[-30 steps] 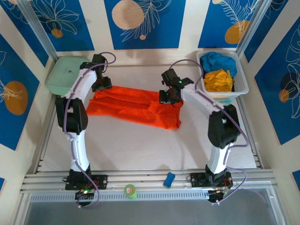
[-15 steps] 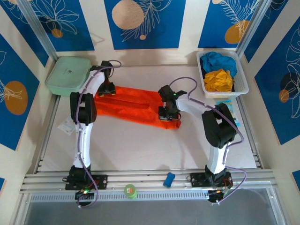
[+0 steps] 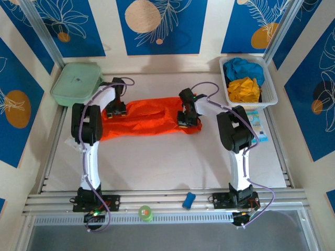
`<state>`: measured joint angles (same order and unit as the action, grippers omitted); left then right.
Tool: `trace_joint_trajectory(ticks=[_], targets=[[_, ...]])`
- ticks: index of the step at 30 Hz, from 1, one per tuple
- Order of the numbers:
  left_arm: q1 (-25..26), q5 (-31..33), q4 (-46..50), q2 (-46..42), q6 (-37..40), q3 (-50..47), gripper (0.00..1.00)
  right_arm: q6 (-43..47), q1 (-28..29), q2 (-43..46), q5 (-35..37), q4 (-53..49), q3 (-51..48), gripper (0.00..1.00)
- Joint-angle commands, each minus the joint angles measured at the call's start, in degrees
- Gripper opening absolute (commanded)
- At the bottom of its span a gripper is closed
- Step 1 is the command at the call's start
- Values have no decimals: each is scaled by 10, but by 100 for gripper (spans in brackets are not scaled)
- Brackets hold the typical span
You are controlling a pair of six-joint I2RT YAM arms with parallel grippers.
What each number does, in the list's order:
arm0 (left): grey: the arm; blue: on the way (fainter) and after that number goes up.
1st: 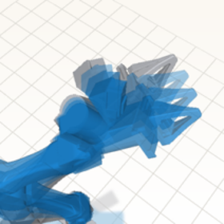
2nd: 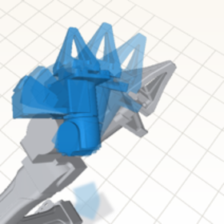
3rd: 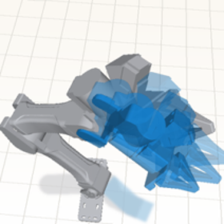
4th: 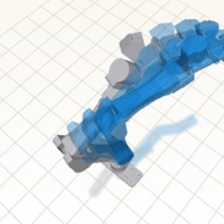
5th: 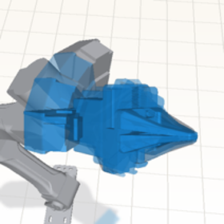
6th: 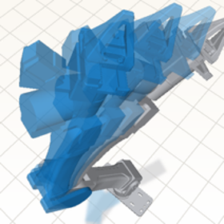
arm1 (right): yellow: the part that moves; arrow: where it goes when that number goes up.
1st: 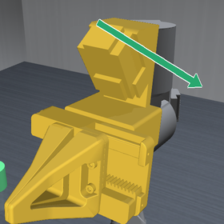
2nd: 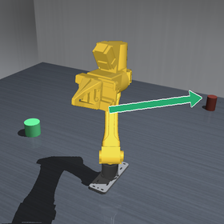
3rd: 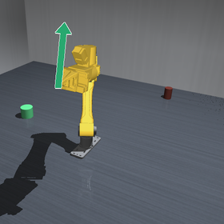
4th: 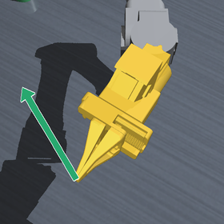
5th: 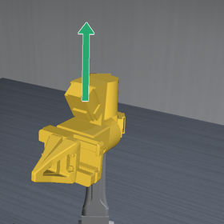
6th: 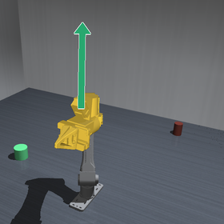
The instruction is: Fold and stack the t-shirts
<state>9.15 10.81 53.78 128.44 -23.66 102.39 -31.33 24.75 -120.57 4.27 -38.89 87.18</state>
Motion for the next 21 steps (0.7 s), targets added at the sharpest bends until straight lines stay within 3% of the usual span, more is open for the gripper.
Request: trace_joint_trajectory(ticks=[1,13,21], targets=[[18,-9,13,-22,-15,-85,56,37,-21,-53,2,-38,45,10],[88,-132,-99,-203,-101,-382,57,92,-81,-220,-21,-148,333,11],[171,-207,-151,-327,-206,-496,74,69,-103,-366,-81,-226,575,12]])
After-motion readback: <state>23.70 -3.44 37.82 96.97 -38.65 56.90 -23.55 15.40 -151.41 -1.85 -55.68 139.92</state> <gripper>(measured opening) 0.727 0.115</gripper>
